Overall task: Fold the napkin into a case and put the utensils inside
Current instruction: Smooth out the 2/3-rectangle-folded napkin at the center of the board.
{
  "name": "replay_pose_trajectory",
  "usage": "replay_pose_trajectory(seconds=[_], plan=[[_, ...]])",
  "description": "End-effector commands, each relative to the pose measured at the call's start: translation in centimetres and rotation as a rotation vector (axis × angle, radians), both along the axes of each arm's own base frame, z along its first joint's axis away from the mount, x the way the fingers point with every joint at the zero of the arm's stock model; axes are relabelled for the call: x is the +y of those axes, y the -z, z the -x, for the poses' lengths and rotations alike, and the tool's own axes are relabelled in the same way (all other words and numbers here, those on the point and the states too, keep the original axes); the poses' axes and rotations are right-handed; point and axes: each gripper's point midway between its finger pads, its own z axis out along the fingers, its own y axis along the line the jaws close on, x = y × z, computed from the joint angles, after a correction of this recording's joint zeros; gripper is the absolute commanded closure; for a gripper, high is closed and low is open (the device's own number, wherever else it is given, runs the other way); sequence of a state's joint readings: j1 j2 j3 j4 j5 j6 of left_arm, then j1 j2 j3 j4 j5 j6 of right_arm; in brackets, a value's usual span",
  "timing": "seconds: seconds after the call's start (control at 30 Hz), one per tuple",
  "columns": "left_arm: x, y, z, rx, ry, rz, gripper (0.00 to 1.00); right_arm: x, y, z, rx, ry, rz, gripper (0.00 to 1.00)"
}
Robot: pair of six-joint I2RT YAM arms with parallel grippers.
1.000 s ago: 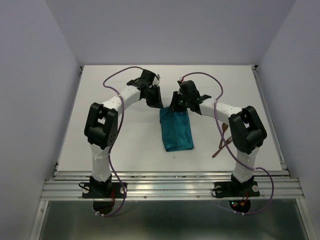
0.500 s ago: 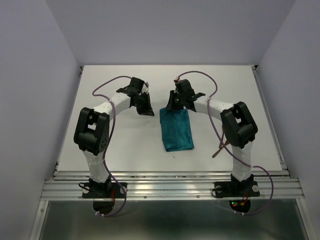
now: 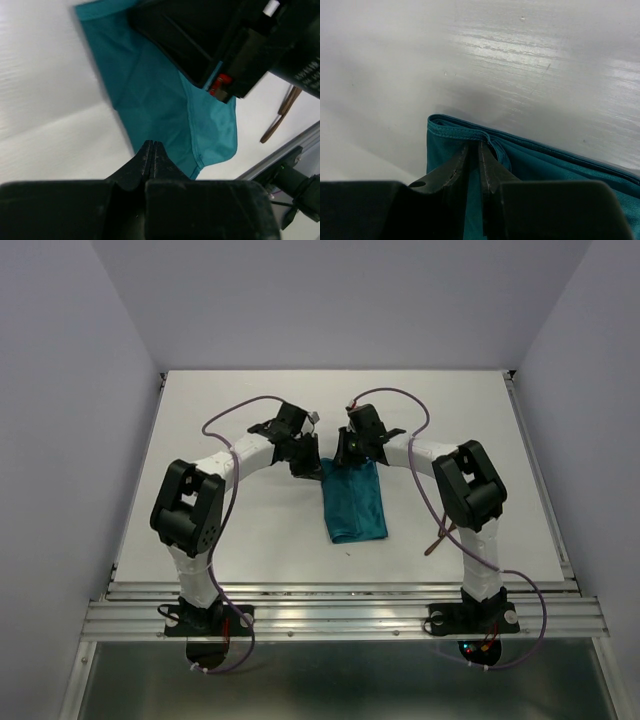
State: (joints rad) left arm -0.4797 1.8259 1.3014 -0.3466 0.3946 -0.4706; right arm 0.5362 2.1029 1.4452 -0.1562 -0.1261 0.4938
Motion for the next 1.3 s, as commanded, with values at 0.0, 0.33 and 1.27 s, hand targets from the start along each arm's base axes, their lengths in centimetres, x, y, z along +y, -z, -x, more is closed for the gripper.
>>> replay_pose_trajectory(seconds=[0.0, 0.33, 1.27], plan=[[-2.2, -1.4, 2.6, -0.020, 0.082, 0.045, 1.00, -0.3, -0.5, -1.4, -0.038, 0.013, 0.016, 0.81], [-4.5, 1.6, 9.9, 0.052, 0.235, 0.069, 1.00, -0.1, -0.1, -0.9, -0.020, 0.005, 0.000, 0.82], [-2.9, 3.9, 13.6, 0.074, 0.242, -0.020, 1.00, -0.3, -0.1, -0.9, -0.016, -0.003, -0.011, 0.83]])
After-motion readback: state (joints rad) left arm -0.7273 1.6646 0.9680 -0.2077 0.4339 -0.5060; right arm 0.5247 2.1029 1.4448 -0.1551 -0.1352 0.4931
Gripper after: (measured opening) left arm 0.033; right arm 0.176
